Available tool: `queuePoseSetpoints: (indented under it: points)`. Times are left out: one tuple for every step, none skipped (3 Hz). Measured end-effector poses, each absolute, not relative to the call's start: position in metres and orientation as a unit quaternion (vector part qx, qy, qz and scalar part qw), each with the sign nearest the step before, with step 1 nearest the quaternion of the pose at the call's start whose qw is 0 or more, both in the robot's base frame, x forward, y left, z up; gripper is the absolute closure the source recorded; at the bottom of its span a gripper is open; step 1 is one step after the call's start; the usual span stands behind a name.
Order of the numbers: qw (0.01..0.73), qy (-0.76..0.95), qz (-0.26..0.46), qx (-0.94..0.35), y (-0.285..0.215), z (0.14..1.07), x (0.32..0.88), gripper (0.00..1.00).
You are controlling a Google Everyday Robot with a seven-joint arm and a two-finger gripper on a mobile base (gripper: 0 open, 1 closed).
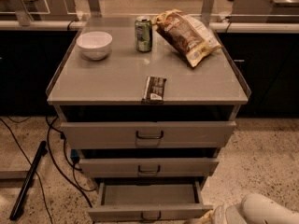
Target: Close bottom drawer
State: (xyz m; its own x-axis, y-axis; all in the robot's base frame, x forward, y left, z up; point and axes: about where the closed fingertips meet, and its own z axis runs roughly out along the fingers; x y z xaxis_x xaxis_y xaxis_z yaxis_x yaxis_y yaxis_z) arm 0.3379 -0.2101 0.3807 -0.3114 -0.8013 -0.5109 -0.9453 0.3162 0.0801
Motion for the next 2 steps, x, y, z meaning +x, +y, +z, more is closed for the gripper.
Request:
queuePoseSetpoints:
  points:
    - [0.218, 0.769, 0.217, -0.56, -0.198, 0.328, 0.349, 1.0]
    - [0.191, 0.764, 0.252, -0.563, -0.178, 0.259, 0.335, 1.0]
